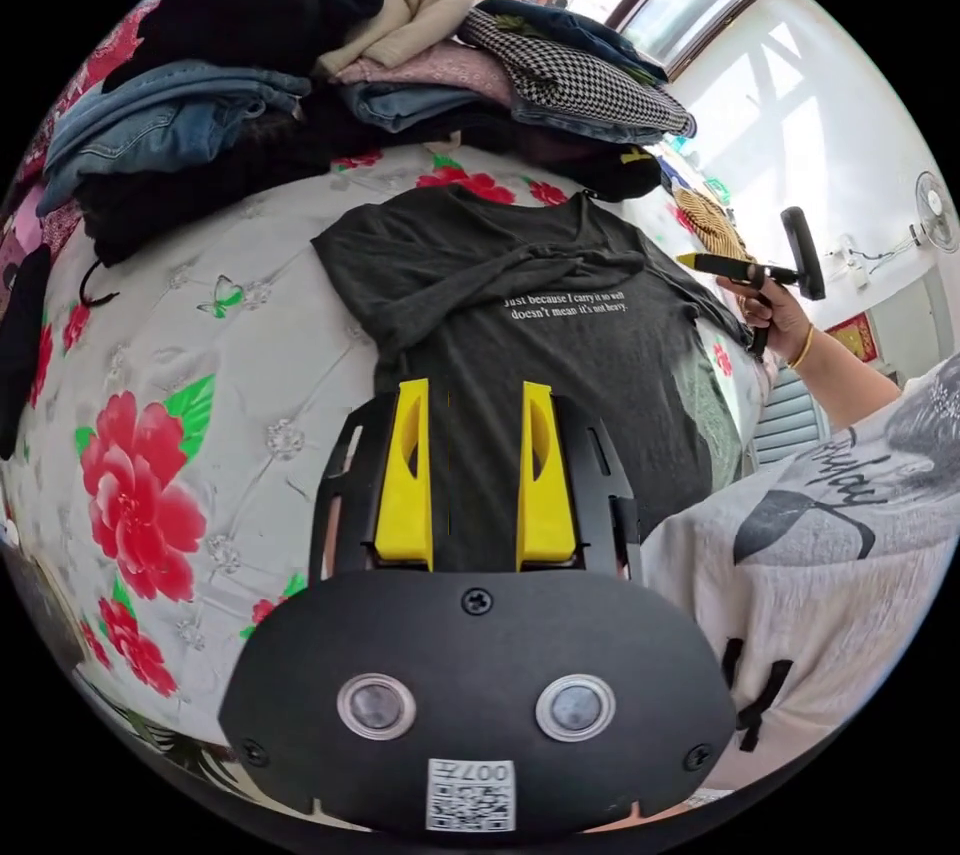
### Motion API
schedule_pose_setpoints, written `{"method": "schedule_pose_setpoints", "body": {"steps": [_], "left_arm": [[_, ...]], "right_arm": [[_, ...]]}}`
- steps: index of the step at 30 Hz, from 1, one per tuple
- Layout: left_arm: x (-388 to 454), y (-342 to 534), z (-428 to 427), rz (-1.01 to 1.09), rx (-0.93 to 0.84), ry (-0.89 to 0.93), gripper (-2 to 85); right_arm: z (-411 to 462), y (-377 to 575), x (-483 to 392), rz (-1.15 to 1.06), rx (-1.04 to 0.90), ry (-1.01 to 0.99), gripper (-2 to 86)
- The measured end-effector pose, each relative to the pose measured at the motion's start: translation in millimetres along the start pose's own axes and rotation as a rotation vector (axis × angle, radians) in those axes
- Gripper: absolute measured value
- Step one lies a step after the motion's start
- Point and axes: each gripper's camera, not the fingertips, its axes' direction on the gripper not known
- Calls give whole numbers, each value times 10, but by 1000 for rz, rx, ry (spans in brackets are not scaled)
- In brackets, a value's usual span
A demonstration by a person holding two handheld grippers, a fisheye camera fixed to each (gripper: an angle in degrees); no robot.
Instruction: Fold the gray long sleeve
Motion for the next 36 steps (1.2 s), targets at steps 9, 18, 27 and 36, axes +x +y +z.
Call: {"method": "schedule_pose_setpoints", "body": {"steps": [9, 18, 27, 36], "left_arm": [[-284, -497, 867, -80, -135, -131, 77], [-549, -459, 1020, -152, -124, -172, 32], [-612, -529, 1220, -115, -132, -195, 31], [-803, -591, 1331, -145, -124, -199, -3]], "right_arm": [[954, -941, 98, 29, -217, 25, 19], [-617, -637, -440, -333, 180, -109, -1], [-67, 442, 174, -22, -143, -7, 7], [247, -51, -186, -89, -99, -18, 40]]}}
